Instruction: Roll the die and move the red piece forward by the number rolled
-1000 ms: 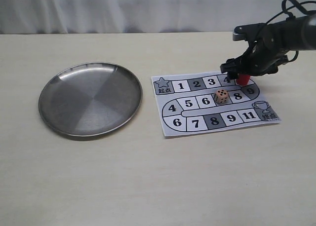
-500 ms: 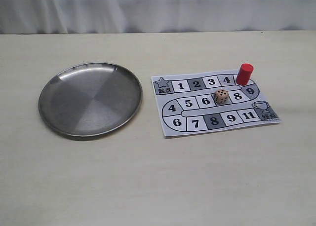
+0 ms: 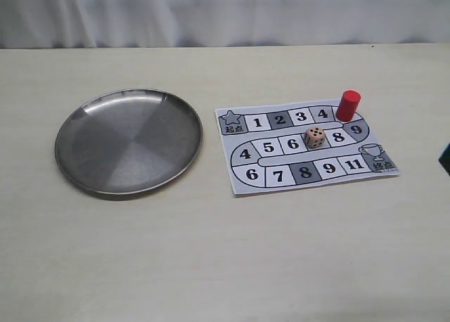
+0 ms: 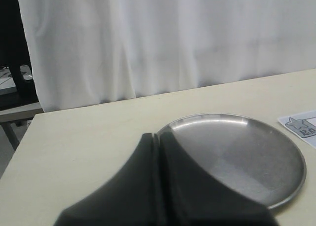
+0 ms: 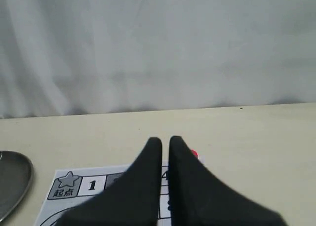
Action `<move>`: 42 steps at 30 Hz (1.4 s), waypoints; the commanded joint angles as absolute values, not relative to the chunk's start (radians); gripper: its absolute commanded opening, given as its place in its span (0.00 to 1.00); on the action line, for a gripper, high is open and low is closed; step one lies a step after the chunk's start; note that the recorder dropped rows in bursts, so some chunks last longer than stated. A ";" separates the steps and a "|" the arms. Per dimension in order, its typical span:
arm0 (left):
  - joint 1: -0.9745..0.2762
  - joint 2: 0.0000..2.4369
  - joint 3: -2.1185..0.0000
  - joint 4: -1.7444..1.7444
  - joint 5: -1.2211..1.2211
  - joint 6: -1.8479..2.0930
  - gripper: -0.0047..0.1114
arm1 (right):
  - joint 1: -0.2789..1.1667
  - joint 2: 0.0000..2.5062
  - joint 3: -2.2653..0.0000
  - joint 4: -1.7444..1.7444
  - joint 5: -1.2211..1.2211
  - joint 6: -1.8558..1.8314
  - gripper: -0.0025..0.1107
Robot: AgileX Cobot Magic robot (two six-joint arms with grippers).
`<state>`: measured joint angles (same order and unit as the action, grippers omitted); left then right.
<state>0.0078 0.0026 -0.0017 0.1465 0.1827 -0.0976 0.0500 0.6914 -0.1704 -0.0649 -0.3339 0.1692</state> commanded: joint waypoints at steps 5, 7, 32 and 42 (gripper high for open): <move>-0.001 0.000 0.000 0.144 0.173 -0.099 0.04 | 0.047 0.384 0.000 -0.060 -0.354 0.170 0.06; -0.001 0.000 0.000 0.144 0.173 -0.099 0.04 | 0.047 0.318 0.000 -0.060 -0.186 0.172 0.06; -0.001 0.000 0.000 0.144 0.173 -0.099 0.04 | 0.047 0.144 0.000 0.011 0.100 0.172 0.06; -0.001 0.000 0.000 0.144 0.173 -0.099 0.04 | 0.047 0.144 0.000 0.011 0.100 0.172 0.06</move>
